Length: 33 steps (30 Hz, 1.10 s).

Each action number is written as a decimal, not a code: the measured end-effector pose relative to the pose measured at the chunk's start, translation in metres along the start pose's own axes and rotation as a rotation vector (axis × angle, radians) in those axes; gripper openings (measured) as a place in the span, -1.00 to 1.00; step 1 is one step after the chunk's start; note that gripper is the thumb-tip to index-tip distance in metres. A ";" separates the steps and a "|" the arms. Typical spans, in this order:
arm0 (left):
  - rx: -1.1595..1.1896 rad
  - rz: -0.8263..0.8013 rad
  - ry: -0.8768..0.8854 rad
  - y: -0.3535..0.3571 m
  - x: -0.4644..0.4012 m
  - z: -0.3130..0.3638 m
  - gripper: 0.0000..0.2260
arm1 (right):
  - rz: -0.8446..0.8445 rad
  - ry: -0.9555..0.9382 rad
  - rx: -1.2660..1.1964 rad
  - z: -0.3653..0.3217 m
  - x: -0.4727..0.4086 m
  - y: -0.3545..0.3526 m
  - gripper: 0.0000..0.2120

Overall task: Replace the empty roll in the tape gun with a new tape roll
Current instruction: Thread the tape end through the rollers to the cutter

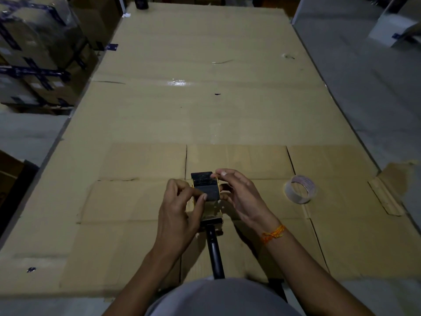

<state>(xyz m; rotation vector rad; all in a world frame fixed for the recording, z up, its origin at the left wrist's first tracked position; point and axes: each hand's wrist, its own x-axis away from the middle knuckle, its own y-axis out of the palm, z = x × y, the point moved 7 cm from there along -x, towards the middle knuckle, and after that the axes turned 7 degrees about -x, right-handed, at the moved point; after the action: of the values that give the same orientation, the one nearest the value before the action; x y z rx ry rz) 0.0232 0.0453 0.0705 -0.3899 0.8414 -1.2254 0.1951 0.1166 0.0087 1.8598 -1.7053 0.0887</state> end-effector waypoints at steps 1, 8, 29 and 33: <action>0.003 0.001 0.001 0.000 -0.001 -0.001 -0.96 | -0.015 -0.013 0.021 0.001 0.001 -0.001 -0.70; -0.011 -0.024 0.044 0.000 -0.006 -0.007 -0.96 | -0.388 -0.127 0.255 0.017 0.028 0.004 -0.17; -0.132 0.047 0.084 -0.010 -0.016 -0.011 -0.95 | -0.286 -0.302 0.554 0.004 0.012 0.012 0.02; -0.140 0.045 0.120 -0.010 -0.018 -0.012 -0.94 | -0.250 -0.332 0.527 0.002 0.010 0.010 -0.09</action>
<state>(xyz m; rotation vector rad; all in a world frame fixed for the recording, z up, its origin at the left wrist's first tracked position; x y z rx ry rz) 0.0066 0.0611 0.0758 -0.4113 1.0382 -1.1603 0.1868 0.1071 0.0149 2.5863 -1.7620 0.1464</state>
